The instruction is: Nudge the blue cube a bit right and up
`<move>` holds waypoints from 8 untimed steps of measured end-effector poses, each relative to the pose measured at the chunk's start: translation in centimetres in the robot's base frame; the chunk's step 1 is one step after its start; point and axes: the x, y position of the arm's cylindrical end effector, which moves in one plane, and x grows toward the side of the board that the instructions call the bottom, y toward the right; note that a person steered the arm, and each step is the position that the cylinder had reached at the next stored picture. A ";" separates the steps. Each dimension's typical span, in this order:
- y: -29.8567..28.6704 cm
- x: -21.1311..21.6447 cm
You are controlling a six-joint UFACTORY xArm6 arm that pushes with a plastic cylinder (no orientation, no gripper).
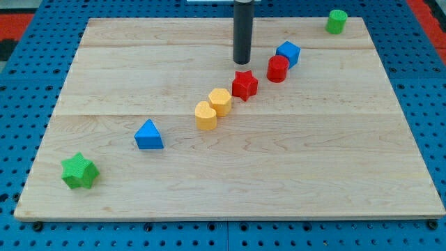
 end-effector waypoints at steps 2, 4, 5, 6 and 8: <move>4.5 -0.5; 5.8 -1.5; 7.5 -2.4; 9.1 -3.7; 17.3 -5.4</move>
